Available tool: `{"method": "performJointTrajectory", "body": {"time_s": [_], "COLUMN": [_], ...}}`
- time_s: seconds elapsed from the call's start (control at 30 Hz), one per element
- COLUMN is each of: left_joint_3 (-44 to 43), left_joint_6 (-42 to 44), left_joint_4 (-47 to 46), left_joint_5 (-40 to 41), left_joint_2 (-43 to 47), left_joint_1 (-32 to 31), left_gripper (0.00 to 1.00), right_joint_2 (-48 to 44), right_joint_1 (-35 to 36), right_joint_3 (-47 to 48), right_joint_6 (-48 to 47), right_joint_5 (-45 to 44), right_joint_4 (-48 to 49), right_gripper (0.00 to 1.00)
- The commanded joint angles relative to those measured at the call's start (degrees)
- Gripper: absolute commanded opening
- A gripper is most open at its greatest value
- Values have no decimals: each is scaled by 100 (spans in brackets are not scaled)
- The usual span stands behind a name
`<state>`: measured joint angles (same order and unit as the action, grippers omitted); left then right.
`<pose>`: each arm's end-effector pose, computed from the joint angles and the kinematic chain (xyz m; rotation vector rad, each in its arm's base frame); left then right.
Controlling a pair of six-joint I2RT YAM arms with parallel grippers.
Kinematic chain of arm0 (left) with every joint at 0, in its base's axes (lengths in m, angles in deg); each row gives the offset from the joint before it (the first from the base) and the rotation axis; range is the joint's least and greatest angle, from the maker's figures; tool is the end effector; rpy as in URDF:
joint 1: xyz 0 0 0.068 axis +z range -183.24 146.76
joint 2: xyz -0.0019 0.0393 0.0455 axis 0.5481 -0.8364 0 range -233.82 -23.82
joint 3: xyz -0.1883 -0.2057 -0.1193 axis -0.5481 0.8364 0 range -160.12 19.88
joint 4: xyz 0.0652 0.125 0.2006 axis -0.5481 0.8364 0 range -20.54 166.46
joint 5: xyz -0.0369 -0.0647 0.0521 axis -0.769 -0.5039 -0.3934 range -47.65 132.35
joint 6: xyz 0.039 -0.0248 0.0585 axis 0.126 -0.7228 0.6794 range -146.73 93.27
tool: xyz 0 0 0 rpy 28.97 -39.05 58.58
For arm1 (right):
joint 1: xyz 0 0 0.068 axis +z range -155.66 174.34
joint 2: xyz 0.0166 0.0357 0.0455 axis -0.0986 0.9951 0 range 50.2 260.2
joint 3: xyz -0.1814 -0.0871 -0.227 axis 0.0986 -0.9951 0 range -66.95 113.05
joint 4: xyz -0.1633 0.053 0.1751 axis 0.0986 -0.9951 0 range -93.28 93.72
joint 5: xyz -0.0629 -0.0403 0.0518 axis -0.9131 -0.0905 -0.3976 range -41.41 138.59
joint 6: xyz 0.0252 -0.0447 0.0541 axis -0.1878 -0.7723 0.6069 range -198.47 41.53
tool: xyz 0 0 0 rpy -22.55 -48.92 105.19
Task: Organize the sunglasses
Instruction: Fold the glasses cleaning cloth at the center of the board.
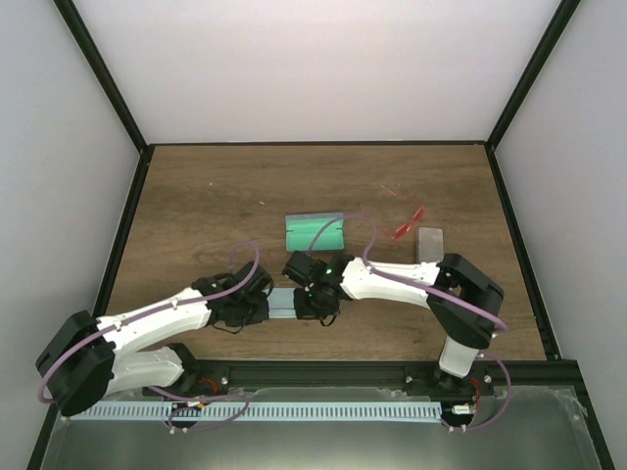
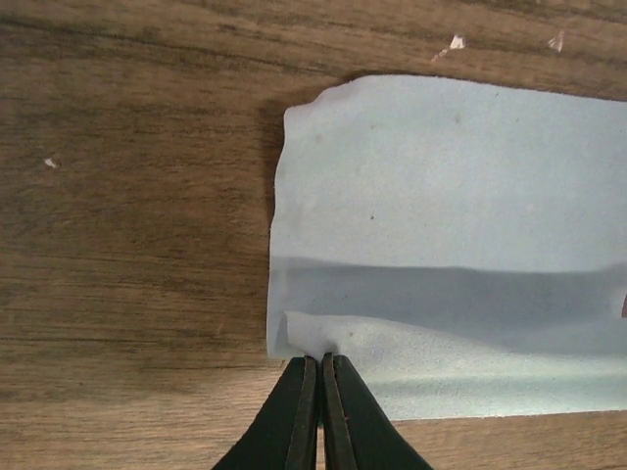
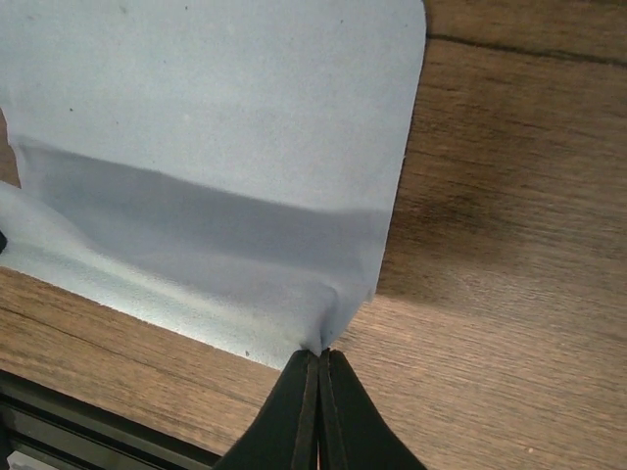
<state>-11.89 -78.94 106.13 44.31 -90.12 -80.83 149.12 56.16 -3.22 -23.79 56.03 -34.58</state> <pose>0.1140 -0.1216 0.1752 -0.1243 2.8828 -0.3338 0.1463 0.2904 0.1928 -0.2194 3.0543 0.4824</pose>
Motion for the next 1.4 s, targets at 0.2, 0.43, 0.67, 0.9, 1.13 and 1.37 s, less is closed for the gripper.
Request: {"method": "performJointTrajectory", "body": {"time_s": [0.2,0.43,0.67,0.9,1.13,1.37], "left_joint_3": [-264,-285,-427,-488,-478,-480], "left_joint_6": [206,235,337,400,417,448], "left_joint_4": [98,48,16,13,39,47], "left_joint_5": [198,256,323,315,335,324], "left_joint_2": [-294,-354,-484,-613,-599,-600], "left_joint_1": [37,61,117,141,164,211], "left_gripper": [6,6,6,9,9,10], "right_joint_2": [195,211,238,284,343,422], "right_joint_1": [-108,-175,-221,-259,-311,-311], "right_joint_3": [328,341,359,438,516,621], "right_joint_6": [-177,-227,-277,-322,-387,-419], "right_joint_5": [-47,-50,-43,-50,-24,-30], "right_joint_4": [-107,-114,-106,-142,-141,-190], "right_gripper": [2,2,2,3,3,15]}}
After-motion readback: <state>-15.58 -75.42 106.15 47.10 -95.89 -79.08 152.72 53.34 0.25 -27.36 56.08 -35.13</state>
